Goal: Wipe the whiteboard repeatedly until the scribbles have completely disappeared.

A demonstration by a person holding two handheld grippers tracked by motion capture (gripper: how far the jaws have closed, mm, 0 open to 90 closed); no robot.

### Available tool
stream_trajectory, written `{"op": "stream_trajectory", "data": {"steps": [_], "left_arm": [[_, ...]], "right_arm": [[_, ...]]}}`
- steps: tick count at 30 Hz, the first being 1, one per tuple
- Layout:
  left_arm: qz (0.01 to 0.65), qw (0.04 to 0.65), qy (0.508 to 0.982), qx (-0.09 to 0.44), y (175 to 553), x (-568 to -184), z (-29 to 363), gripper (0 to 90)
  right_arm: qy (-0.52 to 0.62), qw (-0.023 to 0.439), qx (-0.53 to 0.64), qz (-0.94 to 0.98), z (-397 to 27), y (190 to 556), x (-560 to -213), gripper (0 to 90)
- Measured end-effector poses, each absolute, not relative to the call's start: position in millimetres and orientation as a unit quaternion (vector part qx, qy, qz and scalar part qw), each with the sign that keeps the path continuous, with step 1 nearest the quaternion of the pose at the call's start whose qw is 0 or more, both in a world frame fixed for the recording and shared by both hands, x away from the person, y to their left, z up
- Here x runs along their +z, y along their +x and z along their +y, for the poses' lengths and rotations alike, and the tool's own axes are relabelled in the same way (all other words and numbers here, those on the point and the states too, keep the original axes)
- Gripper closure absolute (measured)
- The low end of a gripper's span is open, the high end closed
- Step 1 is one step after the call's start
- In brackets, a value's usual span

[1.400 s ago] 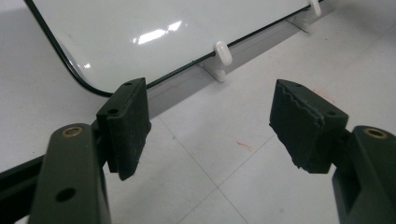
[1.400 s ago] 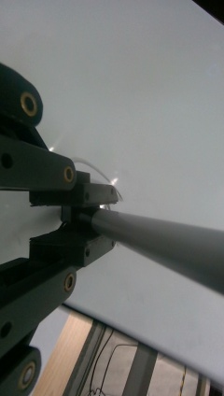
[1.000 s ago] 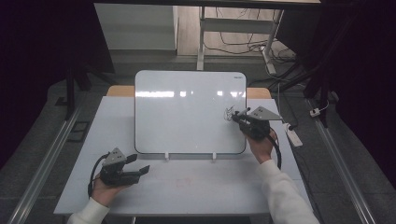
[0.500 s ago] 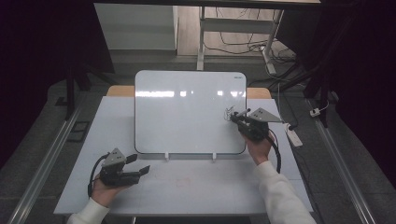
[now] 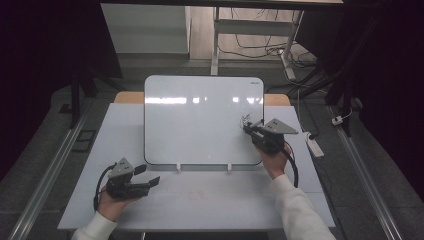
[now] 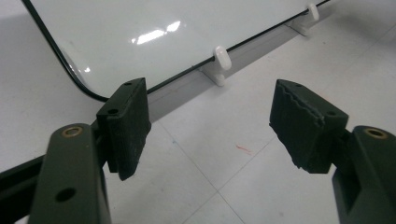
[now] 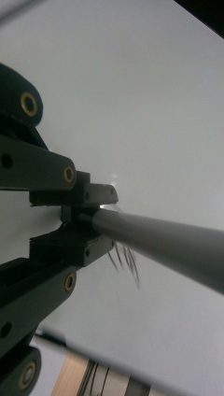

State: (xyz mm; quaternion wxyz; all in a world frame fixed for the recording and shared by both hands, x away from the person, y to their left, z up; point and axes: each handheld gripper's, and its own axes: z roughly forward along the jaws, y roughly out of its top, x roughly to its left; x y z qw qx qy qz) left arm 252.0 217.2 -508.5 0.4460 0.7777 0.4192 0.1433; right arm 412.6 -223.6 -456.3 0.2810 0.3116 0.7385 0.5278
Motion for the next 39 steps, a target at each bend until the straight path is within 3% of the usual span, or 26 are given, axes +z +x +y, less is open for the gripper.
{"op": "stream_trajectory", "data": {"steps": [6, 11, 17, 23, 27, 33, 39], "left_arm": [[0.425, 0.45, 0.772, 0.142, 252.6, -508.1, 220.2, 29.7], [0.42, 0.45, 0.774, 0.144, 251.1, -507.5, 218.9, 29.7], [0.424, 0.448, 0.774, 0.142, 253.3, -508.5, 219.5, 29.7], [0.424, 0.451, 0.772, 0.142, 251.8, -507.5, 219.4, 29.7], [0.427, 0.456, 0.77, 0.134, 253.3, -508.4, 220.8, 29.7], [0.424, 0.458, 0.77, 0.132, 252.3, -507.6, 219.8, 29.7], [0.427, 0.457, 0.769, 0.132, 253.4, -508.5, 221.3, 29.7]], "right_arm": [[0.291, 0.273, 0.524, 0.753, -210.7, 410.5, -459.5, 77.7], [0.344, 0.286, 0.548, 0.707, -234.4, 426.1, -447.4, 77.7], [0.287, 0.272, 0.522, 0.756, -208.0, 409.1, -460.5, 77.7], [0.324, 0.281, 0.548, 0.718, -214.6, 421.6, -452.6, 77.7], [0.285, 0.282, 0.53, 0.748, -200.8, 413.0, -458.8, 77.7], [0.331, 0.293, 0.556, 0.703, -217.6, 436.1, -442.1, 77.7], [0.279, 0.287, 0.53, 0.748, -199.3, 426.2, -448.2, 77.7]]}}
